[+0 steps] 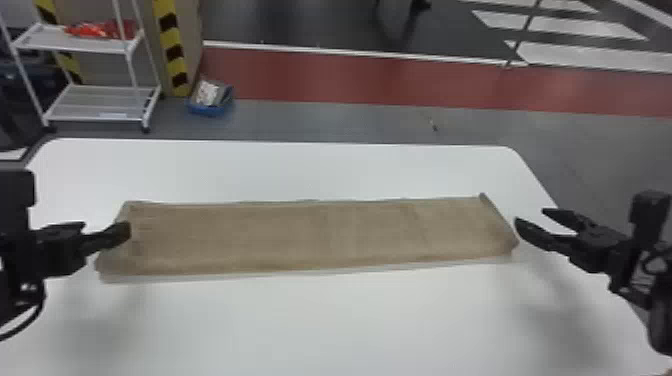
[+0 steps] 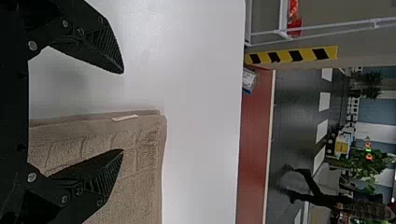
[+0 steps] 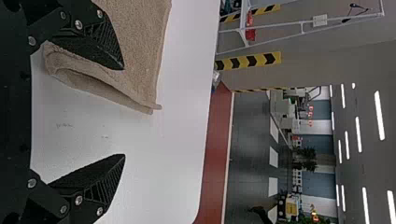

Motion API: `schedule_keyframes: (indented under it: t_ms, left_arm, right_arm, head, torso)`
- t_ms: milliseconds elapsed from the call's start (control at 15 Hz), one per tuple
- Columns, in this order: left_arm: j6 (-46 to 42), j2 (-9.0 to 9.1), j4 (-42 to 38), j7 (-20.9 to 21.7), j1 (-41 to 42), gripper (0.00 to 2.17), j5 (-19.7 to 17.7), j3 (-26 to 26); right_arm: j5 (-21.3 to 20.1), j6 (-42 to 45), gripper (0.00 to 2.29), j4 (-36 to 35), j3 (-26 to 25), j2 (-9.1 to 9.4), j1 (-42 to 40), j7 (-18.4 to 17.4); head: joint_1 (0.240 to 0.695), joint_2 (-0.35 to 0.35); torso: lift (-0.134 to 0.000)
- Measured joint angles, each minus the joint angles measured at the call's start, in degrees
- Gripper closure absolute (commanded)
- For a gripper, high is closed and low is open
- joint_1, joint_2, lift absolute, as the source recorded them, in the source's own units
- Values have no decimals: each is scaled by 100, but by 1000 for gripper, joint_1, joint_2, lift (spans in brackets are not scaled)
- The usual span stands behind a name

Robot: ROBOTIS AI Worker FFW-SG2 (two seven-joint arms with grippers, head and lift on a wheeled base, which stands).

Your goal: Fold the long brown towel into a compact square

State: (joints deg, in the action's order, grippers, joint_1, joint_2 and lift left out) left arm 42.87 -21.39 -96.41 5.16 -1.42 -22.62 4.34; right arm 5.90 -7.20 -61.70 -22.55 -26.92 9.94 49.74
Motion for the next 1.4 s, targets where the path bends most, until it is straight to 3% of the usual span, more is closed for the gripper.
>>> schedule_keyframes:
  t_ms: [1267,1333,1400]
  left_arm:
    - [263,3,-38,-41,-14,421,195,-124]
    - [301,3,-36,-35,-16,444,199,-133]
    - [323,3,-36,-33,-16,674,202,-135]
  right_arm:
    - [6,355,252,18,-7,-50,-48,18]
    - [11,355,252,18,-11,-50,-53,18]
    - [18,355,252,17,-12,-50,-58,18]
  head:
    - [695,-159]
    - [695,-160]
    - [695,-161]
  torso:
    - [-124]
    - [-124]
    - [-124]
